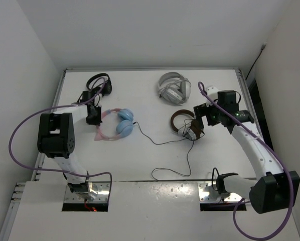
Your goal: Wrap the headphones
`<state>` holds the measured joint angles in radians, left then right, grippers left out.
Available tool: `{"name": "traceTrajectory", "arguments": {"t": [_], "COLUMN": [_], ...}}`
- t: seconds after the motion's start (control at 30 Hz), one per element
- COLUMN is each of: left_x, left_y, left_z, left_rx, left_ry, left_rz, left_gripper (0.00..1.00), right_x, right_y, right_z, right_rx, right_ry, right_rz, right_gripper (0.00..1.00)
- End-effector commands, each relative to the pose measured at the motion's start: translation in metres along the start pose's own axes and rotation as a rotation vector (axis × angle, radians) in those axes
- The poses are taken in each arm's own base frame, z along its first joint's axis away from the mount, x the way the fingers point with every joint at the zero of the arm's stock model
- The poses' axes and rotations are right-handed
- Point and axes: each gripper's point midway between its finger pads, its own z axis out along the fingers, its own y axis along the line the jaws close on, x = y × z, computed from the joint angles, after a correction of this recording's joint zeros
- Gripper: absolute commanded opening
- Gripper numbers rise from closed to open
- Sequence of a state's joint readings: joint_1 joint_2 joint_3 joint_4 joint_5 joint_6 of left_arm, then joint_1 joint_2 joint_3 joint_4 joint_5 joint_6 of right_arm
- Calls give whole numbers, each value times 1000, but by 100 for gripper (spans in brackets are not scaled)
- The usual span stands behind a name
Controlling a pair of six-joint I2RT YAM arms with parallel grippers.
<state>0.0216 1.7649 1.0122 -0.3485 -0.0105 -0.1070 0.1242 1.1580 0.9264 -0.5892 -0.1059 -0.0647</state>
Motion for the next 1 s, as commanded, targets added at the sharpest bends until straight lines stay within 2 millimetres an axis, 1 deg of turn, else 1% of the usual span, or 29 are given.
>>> {"name": "traceTrajectory", "arguments": {"t": [0.0,0.03,0.07,0.1,0.13,0.17,0.2,0.23,0.27,0.3,0.33,0.37,0.4,0.43,0.47,0.5,0.53,0.57,0.6,0.63,0.67,0.7,0.73,0.77,0.8,0.83,0.87,0.9,0.97], "left_x": [41,44,35,26,5,-8,-20,-50,-63,-67,-93,-100,-104,-114,-117,-114,-118,-119,-117,-115,-115,-115,-115,-118,-118,-124,-129,-133,-140], "left_y": [6,-2,-1,-3,-3,-3,3,-2,-1,5,6,8,12,19,20,23,24,22,23,23,20,21,23,19,22,27,24,27,29], "left_z": [10,6,-5,-13,-25,-36,-56,-78,-93,-107,-134,-146,-157,-171,-181,-181,-190,-195,-196,-198,-199,-200,-202,-210,-211,-216,-222,-226,-232], "left_rx": [4,53,72,115,140,164,182,242,268,286,312,330,335,330,331,329,332,342,352,365,382,391,397,423,428,422,439,447,458], "left_ry": [112,116,91,70,19,-16,-47,-122,-153,-156,-237,-262,-276,-311,-333,-321,-344,-357,-349,-352,-351,-355,-353,-372,-373,-394,-407,-425,-437], "left_rz": [-3,-6,-5,-6,-6,-7,-12,-2,-10,-22,-16,-34,-42,-75,-76,-97,-112,-106,-124,-129,-138,-144,-175,-164,-190,-208,-210,-221,-249], "left_gripper": [0,0,0,0,0,0,0,0,0,0,0,0,0,0,0,0,0,0,0,0,0,0,0,0,0,0,0,0,0], "right_x": [-9,-10,-12,-9,-8,-8,-7,-5,-1,-2,-1,-11,-15,-13,-19,-18,-13,-8,0,7,13,14,15,18,23,26,33,32,41], "right_y": [27,35,49,57,63,69,82,86,87,93,94,97,100,104,107,124,133,141,160,168,174,178,180,185,187,195,200,209,218], "right_z": [-5,-5,-7,-3,-2,-1,1,2,4,5,4,-2,-6,-8,-14,-19,-21,-21,-27,-24,-24,-27,-22,-23,-21,-24,-23,-25,-22], "right_rx": [-81,-107,-152,-180,-198,-214,-250,-268,-280,-321,-340,-351,-381,-402,-414,-477,-508,-528,-579,-601,-639,-665,-682,-716,-733,-770,-792,-809,-844], "right_ry": [-10,-2,4,32,45,55,62,68,73,56,37,-33,-68,-78,-117,-125,-114,-103,-89,-66,-48,-47,-30,-17,4,11,33,24,78], "right_rz": [-74,-99,-135,-147,-176,-205,-241,-263,-285,-300,-308,-340,-347,-358,-373,-401,-416,-432,-478,-494,-473,-460,-435,-418,-402,-407,-395,-401,-338], "right_gripper": [100,100,100,100,98,96,96,96,96,95,94,93,93,88,85,80,71,67,64,61,61,60,59,59,59,58,58,58,58]}}
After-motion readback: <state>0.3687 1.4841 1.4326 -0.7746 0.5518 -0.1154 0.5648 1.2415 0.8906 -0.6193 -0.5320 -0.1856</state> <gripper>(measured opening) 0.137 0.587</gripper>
